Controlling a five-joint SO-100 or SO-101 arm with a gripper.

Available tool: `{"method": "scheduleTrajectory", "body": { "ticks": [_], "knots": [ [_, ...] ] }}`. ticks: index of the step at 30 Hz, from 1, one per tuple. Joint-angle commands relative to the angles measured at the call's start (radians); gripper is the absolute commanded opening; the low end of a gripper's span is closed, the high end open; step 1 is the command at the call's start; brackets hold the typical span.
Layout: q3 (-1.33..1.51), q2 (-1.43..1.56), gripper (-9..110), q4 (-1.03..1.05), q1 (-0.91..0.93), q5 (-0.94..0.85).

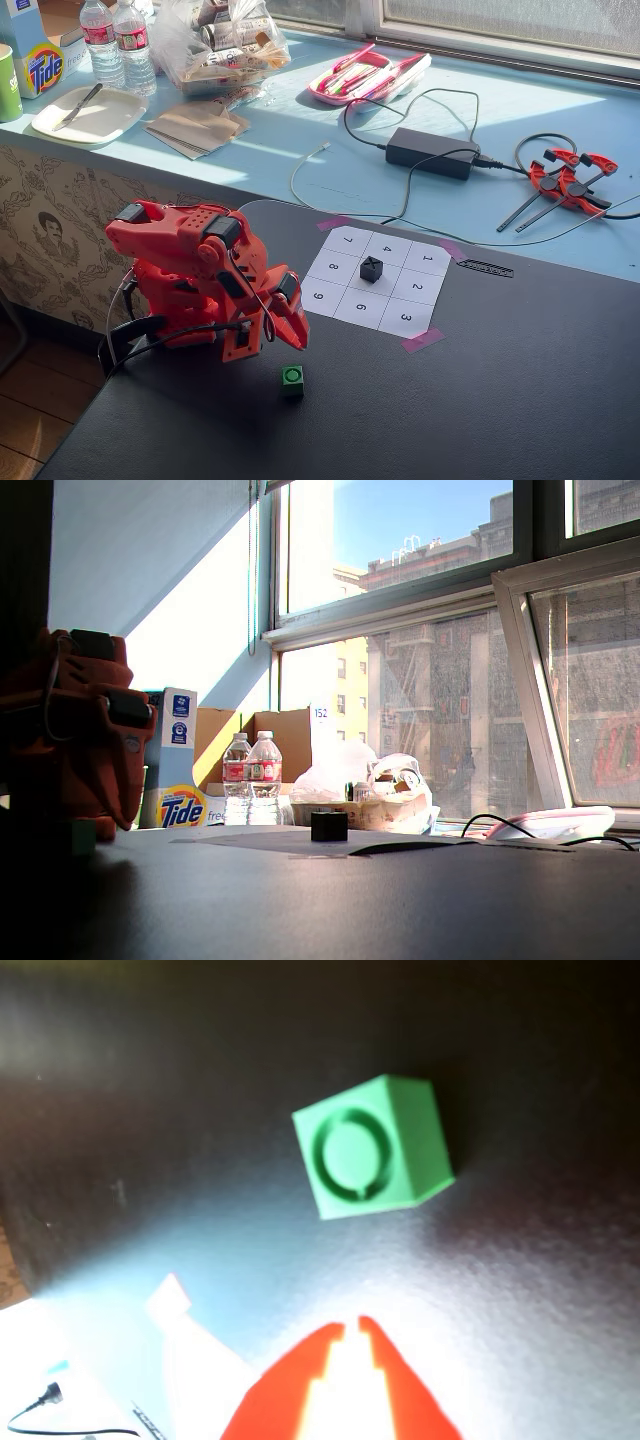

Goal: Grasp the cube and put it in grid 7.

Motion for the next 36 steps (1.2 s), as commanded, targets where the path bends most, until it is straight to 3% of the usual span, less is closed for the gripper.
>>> {"method": "scheduleTrajectory", "body": {
  "ticks": [1, 11, 12, 13, 15, 21, 28, 36],
  "knots": [
    [-0.083, -0.034, 0, 0.0, 0.015, -0.012],
    [-0.732, -0.454, 0, 0.232, 0.201, -0.066],
    [-0.79, -0.499, 1, 0.261, 0.238, -0.132],
    [-0.841, -0.548, 1, 0.275, 0.273, -0.307],
    [-0.904, -0.634, 9, 0.302, 0.336, -0.426],
    [-0.885, -0.848, 22, 0.242, 0.43, -0.571],
    [-0.738, -0.925, 25, 0.038, 0.39, -0.684],
    [-0.652, -1.002, 26, -0.074, 0.296, -0.663]
  ]
}}
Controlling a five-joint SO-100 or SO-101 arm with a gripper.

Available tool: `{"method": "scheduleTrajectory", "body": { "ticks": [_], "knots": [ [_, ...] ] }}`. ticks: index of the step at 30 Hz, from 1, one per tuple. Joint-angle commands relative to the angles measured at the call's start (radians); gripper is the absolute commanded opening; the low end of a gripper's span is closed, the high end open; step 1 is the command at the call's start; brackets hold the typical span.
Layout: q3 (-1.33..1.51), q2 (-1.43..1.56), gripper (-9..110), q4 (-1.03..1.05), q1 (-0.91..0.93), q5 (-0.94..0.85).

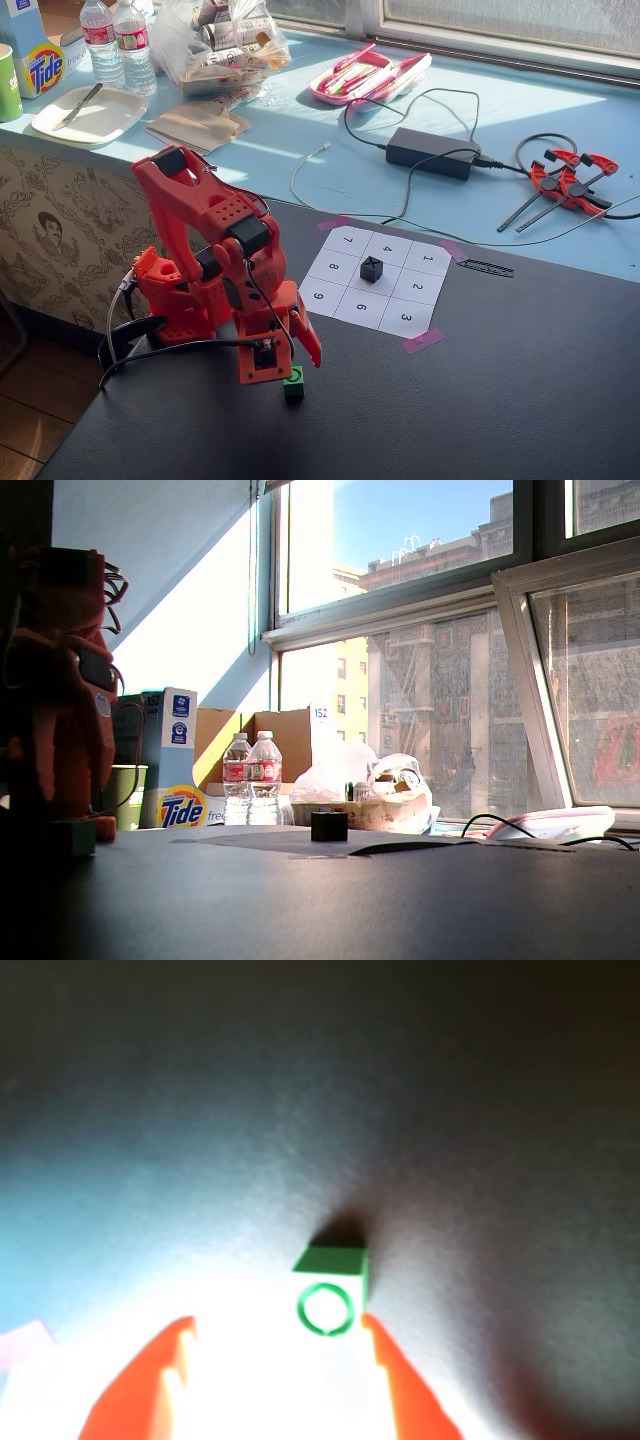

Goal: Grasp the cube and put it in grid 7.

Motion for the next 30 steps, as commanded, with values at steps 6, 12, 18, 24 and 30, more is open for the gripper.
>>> {"method": "scheduleTrajectory", "body": {
  "ticks": [6, 12, 18, 24, 30],
  "knots": [
    [0.074, -0.075, 24, -0.123, -0.051, 0.008],
    [0.08, -0.081, 22, -0.123, -0.058, 0.0],
    [-0.032, -0.06, 24, 0.003, -0.046, -0.029],
    [-0.172, -0.048, 24, 0.189, -0.048, -0.051],
    [-0.155, -0.031, 25, 0.213, -0.031, -0.083]
  ]
}}
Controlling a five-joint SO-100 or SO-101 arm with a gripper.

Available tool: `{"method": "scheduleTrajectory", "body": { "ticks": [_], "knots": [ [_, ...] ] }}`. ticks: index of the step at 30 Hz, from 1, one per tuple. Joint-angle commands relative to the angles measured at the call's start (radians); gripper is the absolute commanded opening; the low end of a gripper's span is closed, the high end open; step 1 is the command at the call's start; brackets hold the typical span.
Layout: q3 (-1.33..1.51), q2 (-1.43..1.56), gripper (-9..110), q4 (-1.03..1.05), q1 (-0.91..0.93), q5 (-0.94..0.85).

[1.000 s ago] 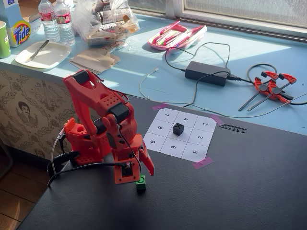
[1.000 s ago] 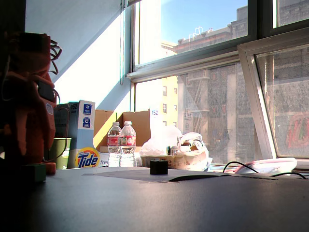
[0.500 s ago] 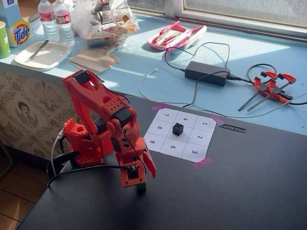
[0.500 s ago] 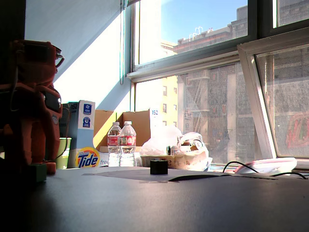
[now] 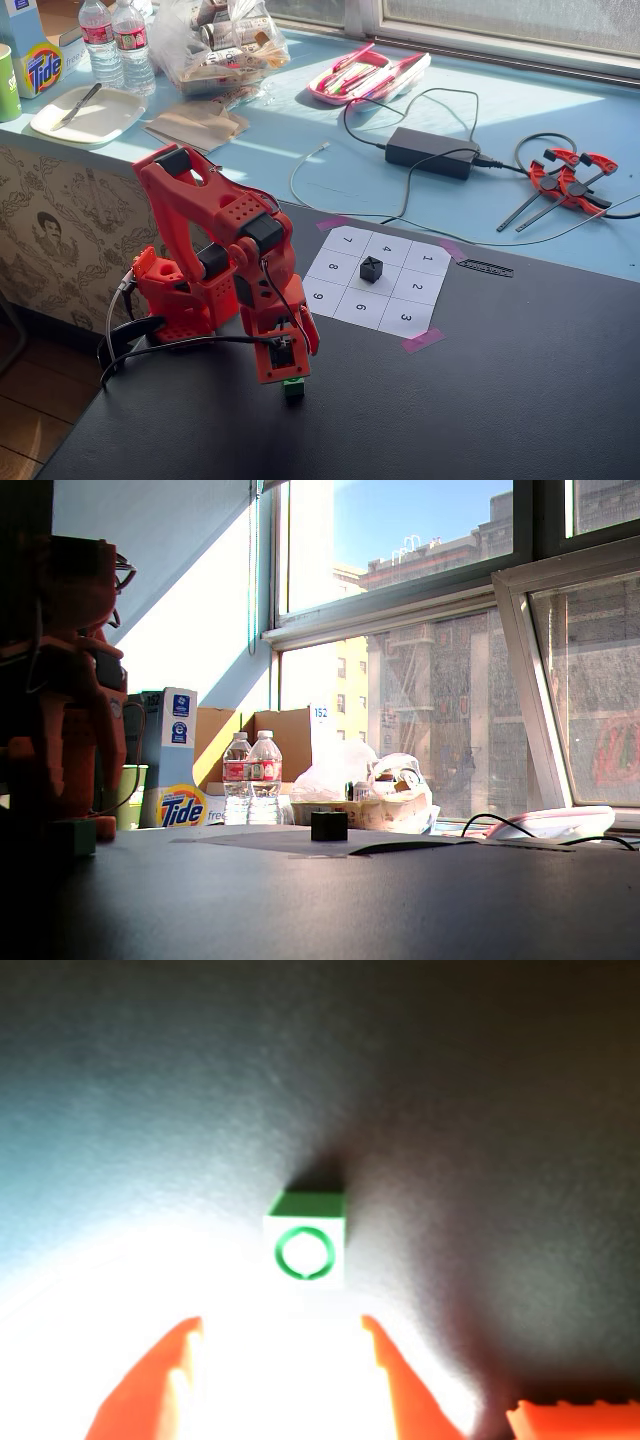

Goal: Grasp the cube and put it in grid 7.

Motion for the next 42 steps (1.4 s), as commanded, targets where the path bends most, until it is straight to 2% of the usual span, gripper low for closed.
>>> {"method": "scheduleTrajectory", "body": {
  "ticks": [1, 18, 21, 24, 29, 35, 38, 42],
  "knots": [
    [-0.025, 0.043, 25, 0.009, 0.009, -0.021],
    [0.167, -0.026, 26, -0.282, 0.063, -0.091],
    [0.221, -0.025, 23, -0.339, 0.054, -0.11],
    [0.252, -0.017, 15, -0.359, 0.038, -0.138],
    [0.238, 0.032, 1, -0.334, 0.011, -0.143],
    [0.115, 0.124, 0, -0.204, -0.067, -0.11],
    [0.006, 0.192, 0, -0.067, -0.207, -0.066],
    [-0.172, 0.239, 0, 0.121, -0.518, 0.055]
  ]
}}
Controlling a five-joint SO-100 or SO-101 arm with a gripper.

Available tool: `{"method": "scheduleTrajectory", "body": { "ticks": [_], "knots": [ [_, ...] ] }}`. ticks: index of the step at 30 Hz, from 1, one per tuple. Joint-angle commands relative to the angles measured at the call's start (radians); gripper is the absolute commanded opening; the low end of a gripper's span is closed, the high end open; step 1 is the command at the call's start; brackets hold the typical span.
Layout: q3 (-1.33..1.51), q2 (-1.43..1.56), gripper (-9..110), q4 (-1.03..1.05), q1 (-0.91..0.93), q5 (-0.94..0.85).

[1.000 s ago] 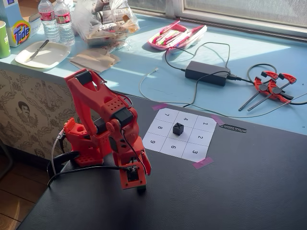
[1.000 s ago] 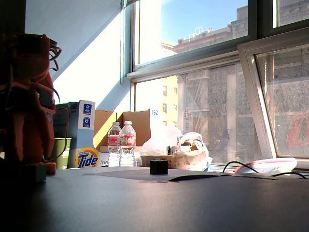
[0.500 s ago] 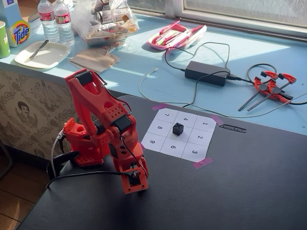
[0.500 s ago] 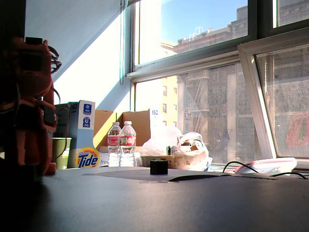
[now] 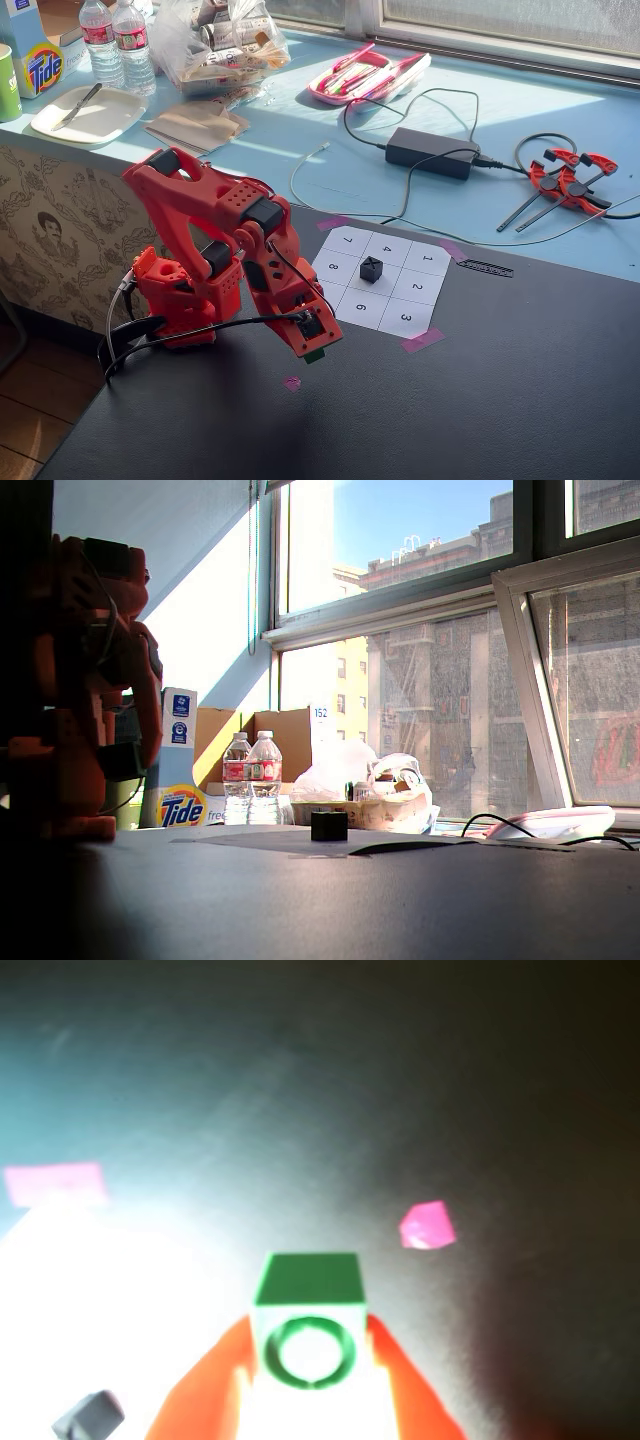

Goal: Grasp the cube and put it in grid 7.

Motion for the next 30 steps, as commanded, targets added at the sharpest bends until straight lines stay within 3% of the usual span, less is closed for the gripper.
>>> {"method": "scheduleTrajectory", "body": {
  "ticks": [1, 7, 14, 23, 30],
  "knots": [
    [-0.178, 0.052, 0, 0.13, -0.288, 0.103],
    [-0.31, -0.018, 0, 0.078, -0.71, 0.229],
    [-0.445, -0.33, 0, -0.028, -1.015, 0.252],
    [-0.758, -0.787, 0, -0.097, -1.177, 0.245],
    [-0.821, -0.996, 0, -0.152, -1.177, 0.222]
  ]
}}
